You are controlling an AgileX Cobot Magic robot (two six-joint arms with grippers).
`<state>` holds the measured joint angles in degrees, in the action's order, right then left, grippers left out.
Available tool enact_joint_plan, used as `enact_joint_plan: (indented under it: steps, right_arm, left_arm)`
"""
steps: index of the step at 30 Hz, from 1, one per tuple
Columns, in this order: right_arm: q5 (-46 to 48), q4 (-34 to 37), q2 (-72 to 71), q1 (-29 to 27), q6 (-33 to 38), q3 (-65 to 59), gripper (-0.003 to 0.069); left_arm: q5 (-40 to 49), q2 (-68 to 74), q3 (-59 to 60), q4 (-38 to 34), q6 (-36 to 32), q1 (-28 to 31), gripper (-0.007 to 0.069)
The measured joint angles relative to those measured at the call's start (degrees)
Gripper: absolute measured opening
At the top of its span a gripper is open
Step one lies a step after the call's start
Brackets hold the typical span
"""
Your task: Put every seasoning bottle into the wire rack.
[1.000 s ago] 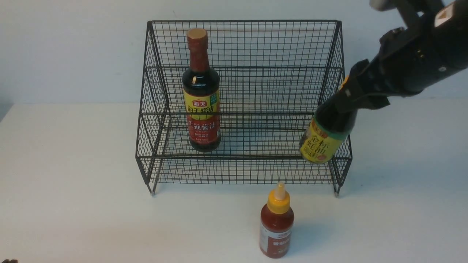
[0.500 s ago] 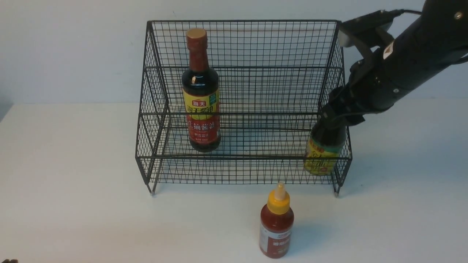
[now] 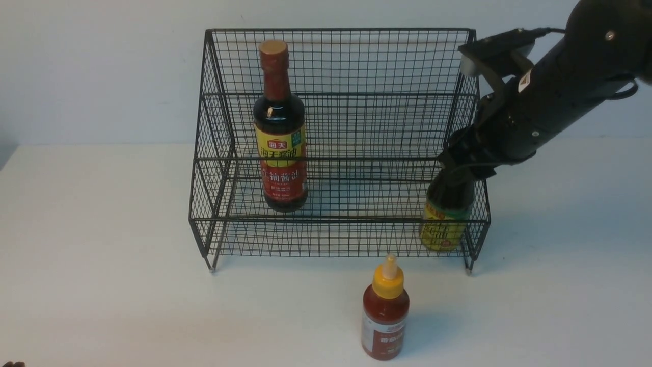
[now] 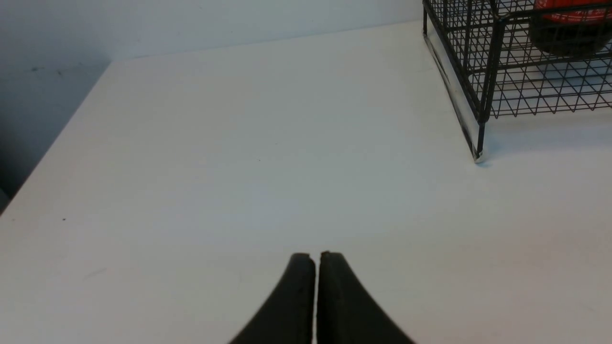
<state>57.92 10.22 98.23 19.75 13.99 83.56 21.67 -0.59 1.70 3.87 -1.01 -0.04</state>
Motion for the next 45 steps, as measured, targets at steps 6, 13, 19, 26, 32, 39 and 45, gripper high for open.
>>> enact_joint_plan:
  steps: [6,13,19,26,32,39,45]
  right_arm:
    - [0.35,0.42,0.0,0.0,-1.07,0.95,0.0382]
    - [8.71,0.1,-0.78,0.0,-4.78,8.62,0.0555]
    - [13.21,0.1,-4.85,0.0,-6.75,15.62,0.054]
    - [14.32,0.27,-15.58,0.0,-9.36,15.5,0.0297]
    - [14.48,0.27,-37.33,0.0,-9.59,5.98,0.0015]
    - [7.77,0.32,-66.41,0.0,-9.59,-16.0,-0.0014]
    - [-18.64,5.44,-91.02,0.0,-6.48,-44.24,-0.0015]
  left_arm:
    - [0.0,0.0,0.0,0.0,0.0,0.0,-0.0005]
    - [0.0,0.0,0.0,0.0,0.0,0.0,-0.0005]
    - [0.0,0.0,0.0,0.0,0.0,0.0,-0.0005]
    - [0.0,0.0,0.0,0.0,0.0,0.0,-0.0005]
    - [0.0,0.0,0.0,0.0,0.0,0.0,-0.0005]
    - [0.0,0.0,0.0,0.0,0.0,0.0,-0.0005]
    - [0.0,0.0,0.0,0.0,0.0,0.0,-0.0005]
